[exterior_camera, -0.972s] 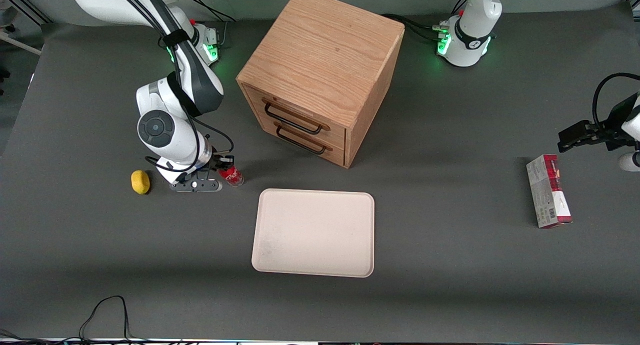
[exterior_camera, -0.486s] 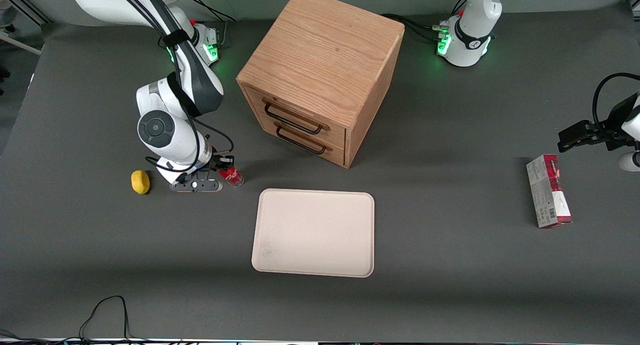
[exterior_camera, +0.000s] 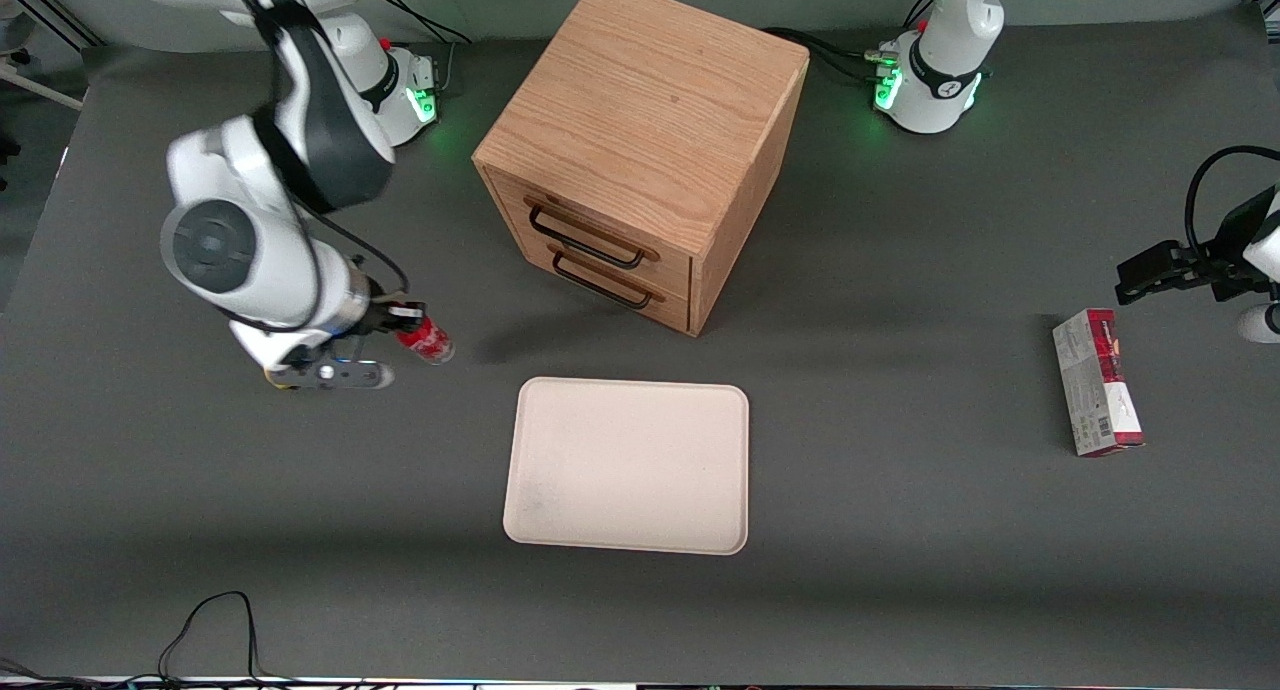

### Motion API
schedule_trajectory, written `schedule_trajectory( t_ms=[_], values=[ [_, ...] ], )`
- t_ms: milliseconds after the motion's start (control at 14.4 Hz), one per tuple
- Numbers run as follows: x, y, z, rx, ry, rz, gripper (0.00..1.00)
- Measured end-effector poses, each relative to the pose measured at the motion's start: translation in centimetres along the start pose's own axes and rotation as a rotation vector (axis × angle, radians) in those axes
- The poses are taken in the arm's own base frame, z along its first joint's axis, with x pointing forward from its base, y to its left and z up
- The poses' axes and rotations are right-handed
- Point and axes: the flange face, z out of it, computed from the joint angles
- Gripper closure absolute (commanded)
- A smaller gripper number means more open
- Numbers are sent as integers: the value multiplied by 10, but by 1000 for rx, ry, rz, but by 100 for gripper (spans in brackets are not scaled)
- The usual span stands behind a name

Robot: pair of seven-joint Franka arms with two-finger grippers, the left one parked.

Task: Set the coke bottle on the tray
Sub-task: 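Lift the bottle and carry it with the right gripper to the tray, then lower the bottle upright onto the tray and open the right gripper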

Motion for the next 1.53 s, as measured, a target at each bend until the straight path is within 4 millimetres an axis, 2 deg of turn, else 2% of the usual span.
schedule_trajectory(
  t_ms=[139, 278, 417, 486, 764, 903, 1042, 1250, 1528],
  values=[
    [-6, 15, -48, 2, -27, 20, 100],
    [-8, 33, -86, -1, -64, 44, 100],
    [-2, 44, -108, 5, -76, 60, 100],
    [4, 45, -110, 6, -76, 63, 100],
    [35, 33, -84, 6, -82, 75, 100],
    [56, 20, -70, 29, -38, 125, 100],
    [80, -10, -48, 83, 23, 198, 100],
    [114, -58, -3, 164, 95, 287, 100],
    [140, -99, 53, 209, 138, 327, 100]
  ],
)
